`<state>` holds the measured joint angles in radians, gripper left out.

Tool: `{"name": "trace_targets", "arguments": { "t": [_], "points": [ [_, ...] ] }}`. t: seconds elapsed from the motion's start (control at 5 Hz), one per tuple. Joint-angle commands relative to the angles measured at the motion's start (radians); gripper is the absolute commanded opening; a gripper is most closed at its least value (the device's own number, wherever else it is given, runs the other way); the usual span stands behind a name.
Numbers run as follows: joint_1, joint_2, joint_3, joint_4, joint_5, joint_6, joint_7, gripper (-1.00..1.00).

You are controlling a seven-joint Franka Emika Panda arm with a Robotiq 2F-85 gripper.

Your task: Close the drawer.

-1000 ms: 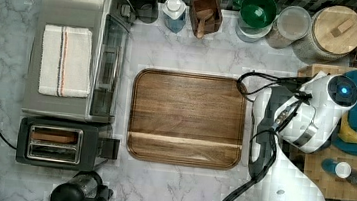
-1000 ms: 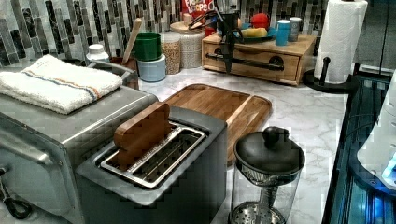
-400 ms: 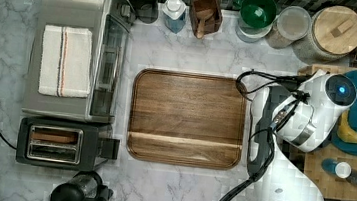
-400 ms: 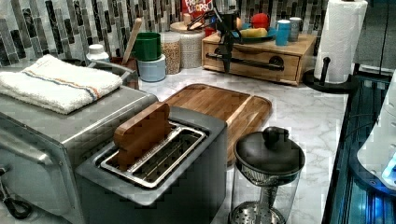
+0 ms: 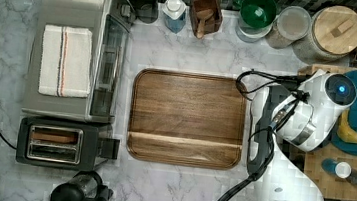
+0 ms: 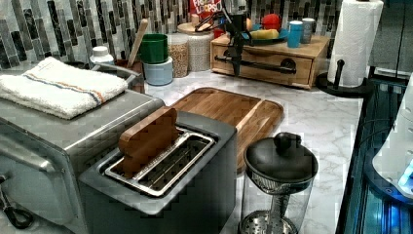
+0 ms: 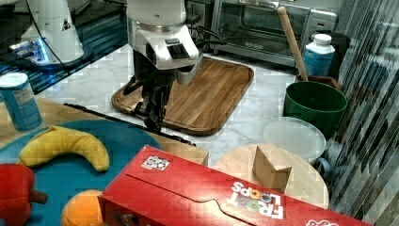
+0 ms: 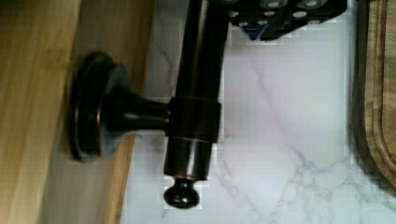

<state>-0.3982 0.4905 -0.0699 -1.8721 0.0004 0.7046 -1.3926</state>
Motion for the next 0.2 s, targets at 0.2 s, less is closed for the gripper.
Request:
{"name": "trace_targets", "arguments": {
  "t": [0.2],
  "points": [
    [-0.099,-0.011,-0.086,0.129,-0.038,0.078,-0.039,-1.00]
  ]
}}
